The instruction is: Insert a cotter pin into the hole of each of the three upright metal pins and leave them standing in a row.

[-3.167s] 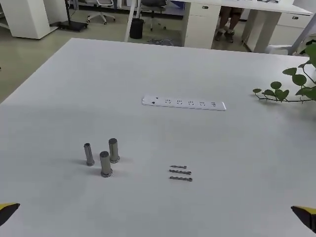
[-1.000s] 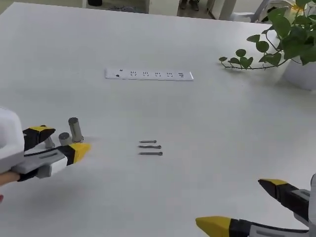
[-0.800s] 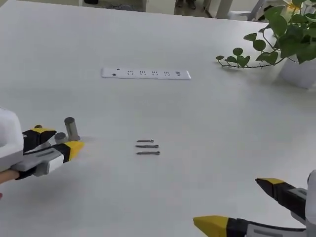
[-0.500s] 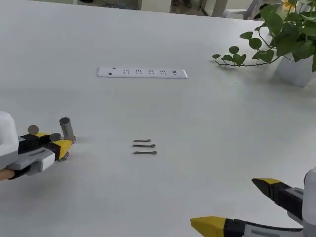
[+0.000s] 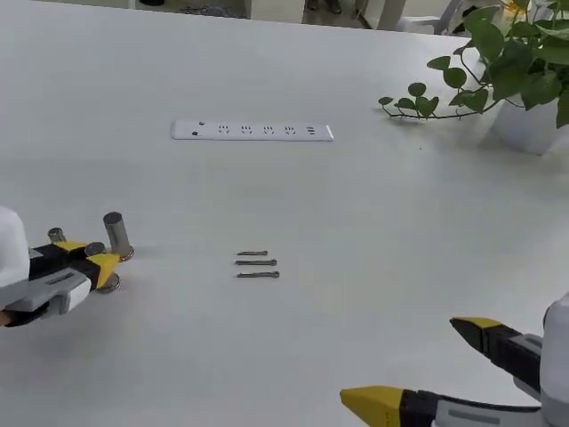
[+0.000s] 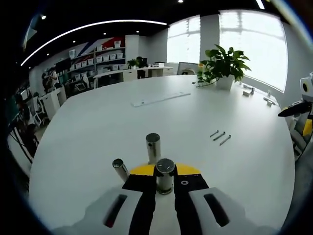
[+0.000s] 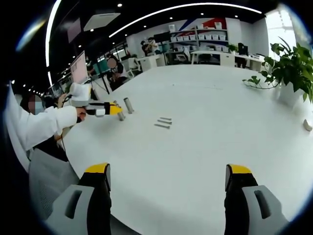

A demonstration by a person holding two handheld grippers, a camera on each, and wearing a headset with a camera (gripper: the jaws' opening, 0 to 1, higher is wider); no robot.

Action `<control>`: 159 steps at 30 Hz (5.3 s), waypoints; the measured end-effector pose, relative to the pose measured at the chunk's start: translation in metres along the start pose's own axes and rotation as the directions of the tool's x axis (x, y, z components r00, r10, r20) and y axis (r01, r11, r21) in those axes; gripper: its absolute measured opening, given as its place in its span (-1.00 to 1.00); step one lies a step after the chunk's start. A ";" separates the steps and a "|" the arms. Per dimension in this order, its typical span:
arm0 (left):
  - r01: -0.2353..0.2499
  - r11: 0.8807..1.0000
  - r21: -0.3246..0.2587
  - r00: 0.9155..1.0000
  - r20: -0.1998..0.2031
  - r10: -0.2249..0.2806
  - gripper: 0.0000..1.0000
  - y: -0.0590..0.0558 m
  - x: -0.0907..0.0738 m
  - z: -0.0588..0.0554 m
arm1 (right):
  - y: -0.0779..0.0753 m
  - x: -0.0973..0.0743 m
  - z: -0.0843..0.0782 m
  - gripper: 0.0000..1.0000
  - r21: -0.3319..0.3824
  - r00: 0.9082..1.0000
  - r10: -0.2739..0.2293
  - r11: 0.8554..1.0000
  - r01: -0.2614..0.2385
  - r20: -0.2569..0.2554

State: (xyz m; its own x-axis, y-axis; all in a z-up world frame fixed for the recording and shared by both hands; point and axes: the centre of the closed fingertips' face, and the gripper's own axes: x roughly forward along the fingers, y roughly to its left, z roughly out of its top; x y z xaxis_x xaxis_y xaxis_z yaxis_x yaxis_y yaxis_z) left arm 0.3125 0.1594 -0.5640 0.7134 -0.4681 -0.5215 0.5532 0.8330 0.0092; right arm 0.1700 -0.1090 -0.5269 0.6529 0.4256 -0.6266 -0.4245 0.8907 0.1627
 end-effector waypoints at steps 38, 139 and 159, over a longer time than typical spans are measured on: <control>0.471 0.852 0.227 0.876 -0.007 -0.483 -0.81 -0.108 -0.036 0.001 | 0.015 -0.009 0.000 0.91 -0.015 1.000 0.000 1.000 0.000 0.009; 0.260 0.963 -0.070 0.963 0.086 -0.254 0.98 -0.090 -0.125 -0.027 | 0.025 0.037 0.068 0.72 -0.335 0.992 0.122 0.934 -0.126 -0.032; 0.256 0.965 -0.056 0.965 0.076 -0.252 0.97 -0.090 -0.126 -0.030 | 0.044 0.109 0.075 -0.15 -0.557 0.934 0.240 0.753 -0.352 -0.266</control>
State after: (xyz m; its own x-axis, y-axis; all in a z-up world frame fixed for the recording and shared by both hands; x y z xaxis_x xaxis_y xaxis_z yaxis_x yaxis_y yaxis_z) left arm 0.1598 0.1522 -0.5245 0.5819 -0.6838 -0.4403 0.6927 0.7004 -0.1722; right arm 0.2698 -0.0112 -0.5309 0.3412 0.5687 -0.7485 -0.8983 0.4318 -0.0814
